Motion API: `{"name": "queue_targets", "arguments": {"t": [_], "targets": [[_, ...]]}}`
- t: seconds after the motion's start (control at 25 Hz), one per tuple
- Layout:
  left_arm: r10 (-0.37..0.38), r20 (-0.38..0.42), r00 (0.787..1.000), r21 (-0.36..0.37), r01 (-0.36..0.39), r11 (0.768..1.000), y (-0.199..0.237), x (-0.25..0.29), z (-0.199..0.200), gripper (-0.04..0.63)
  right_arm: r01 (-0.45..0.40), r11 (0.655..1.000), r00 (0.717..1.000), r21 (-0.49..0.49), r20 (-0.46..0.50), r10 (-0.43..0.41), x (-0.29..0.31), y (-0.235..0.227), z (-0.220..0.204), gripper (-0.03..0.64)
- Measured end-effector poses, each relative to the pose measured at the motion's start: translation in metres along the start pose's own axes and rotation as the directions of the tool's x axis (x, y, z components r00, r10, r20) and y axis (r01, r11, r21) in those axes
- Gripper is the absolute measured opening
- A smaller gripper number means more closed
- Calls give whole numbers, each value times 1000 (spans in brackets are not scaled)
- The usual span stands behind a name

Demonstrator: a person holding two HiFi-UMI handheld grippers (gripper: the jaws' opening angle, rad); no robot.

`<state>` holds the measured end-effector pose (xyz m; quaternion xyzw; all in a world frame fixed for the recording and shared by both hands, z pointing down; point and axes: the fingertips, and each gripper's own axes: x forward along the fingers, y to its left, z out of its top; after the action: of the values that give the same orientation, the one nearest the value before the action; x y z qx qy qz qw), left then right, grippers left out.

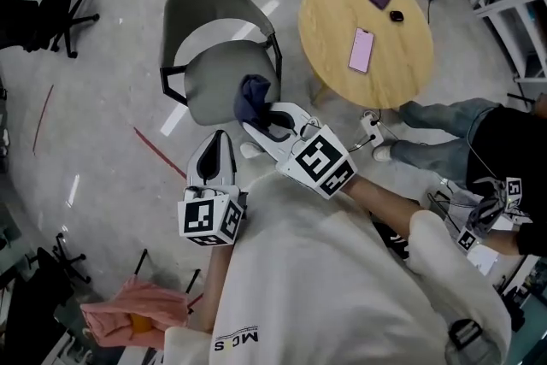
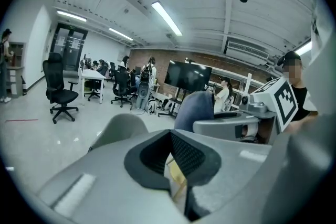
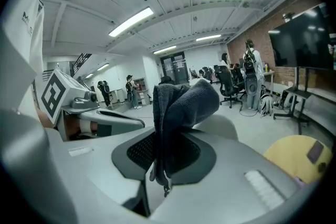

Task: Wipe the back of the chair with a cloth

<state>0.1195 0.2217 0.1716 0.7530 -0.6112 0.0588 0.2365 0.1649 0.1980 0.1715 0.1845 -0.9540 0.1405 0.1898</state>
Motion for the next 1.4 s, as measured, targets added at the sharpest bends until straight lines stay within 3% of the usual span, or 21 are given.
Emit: {"name": "queue_targets", "arguments": {"t": [0.2, 0.44, 0.84, 1.12, 1.4], "targets": [[30, 73, 997, -2, -30, 1000, -44, -10, 19, 1, 42, 999, 993, -19, 114, -40, -58, 1, 26, 75], [40, 128, 991, 19, -43, 999, -98, -8, 19, 2, 57, 995, 978, -84, 207, -38, -115, -1, 20, 75], [15, 109, 994, 19, -17, 1000, -138, -42, -7, 1, 69, 993, 989, -93, 139, -56, -145, 35, -2, 74], [56, 142, 988, 52, -64, 997, -139, -51, -13, 2, 39, 994, 988, -97, 150, -24, -147, 52, -23, 74], [69, 147, 987, 47, -77, 996, -149, -56, -17, 2, 21, 999, 984, -35, 179, -15, -152, 51, -22, 74]]}}
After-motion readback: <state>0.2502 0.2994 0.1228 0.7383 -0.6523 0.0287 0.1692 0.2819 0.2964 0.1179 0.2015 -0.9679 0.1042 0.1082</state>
